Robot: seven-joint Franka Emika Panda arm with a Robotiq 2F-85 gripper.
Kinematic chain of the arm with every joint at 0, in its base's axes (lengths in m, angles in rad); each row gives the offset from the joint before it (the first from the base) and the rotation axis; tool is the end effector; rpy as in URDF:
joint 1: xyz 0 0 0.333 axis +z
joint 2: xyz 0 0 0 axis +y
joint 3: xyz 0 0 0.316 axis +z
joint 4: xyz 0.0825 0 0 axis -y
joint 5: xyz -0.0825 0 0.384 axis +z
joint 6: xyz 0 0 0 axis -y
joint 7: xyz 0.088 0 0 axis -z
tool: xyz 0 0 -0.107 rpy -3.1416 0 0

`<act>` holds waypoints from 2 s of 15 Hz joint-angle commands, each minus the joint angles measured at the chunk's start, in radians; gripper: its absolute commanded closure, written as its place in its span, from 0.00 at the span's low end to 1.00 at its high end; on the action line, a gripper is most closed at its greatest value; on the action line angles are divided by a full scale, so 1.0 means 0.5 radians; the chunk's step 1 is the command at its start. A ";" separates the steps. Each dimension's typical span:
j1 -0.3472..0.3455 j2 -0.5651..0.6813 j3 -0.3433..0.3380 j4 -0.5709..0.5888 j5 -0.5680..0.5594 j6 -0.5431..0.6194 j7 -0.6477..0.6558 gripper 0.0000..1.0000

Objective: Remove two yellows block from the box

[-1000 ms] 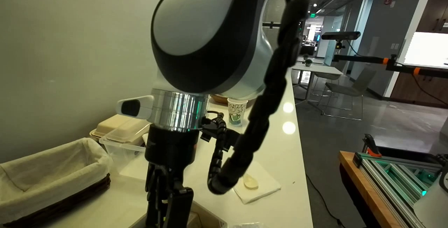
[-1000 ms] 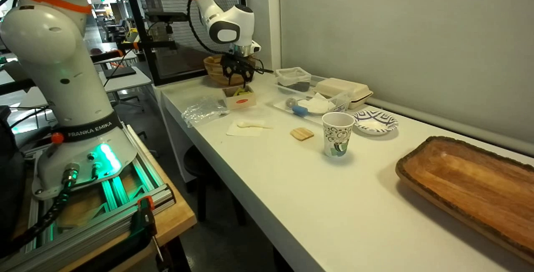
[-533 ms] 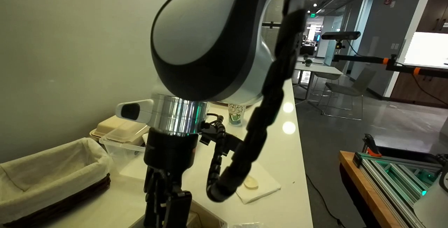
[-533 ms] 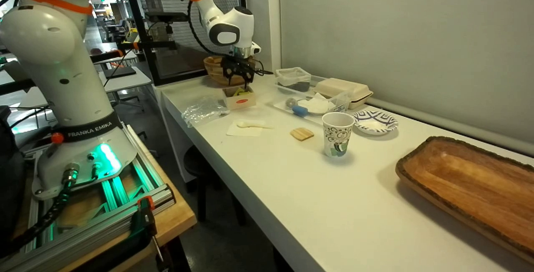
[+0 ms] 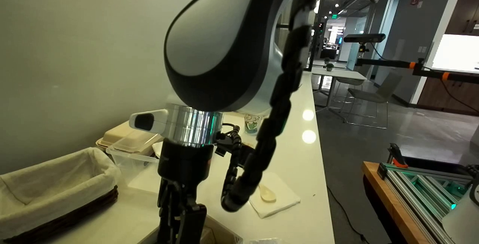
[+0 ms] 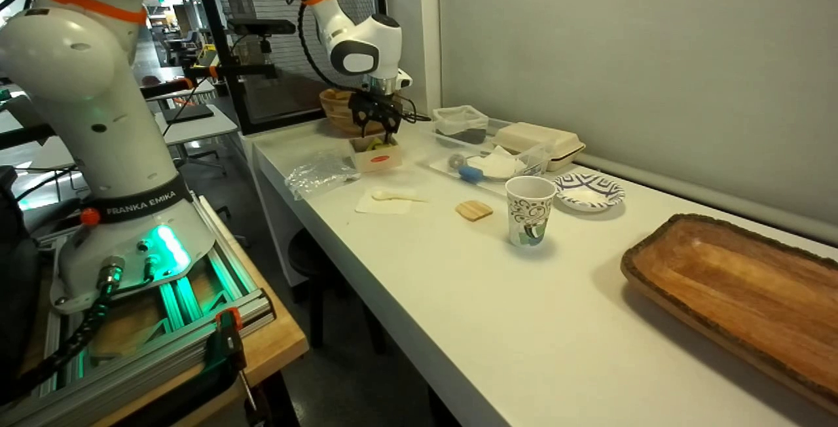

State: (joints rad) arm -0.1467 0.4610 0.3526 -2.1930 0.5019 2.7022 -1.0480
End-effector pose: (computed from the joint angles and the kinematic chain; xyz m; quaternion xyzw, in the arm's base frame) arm 0.5511 0.1017 0.1872 -0.9116 -0.3651 -0.0963 0.1625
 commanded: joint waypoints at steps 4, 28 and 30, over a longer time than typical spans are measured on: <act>-0.125 0.118 0.130 0.041 0.057 0.139 -0.118 0.25; 0.055 -0.426 0.013 -0.105 0.246 0.319 0.417 0.91; 0.136 -0.469 -0.135 -0.173 0.056 0.380 0.602 0.91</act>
State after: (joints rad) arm -0.1488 0.2806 0.3822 -2.2053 0.6271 2.8376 -0.8743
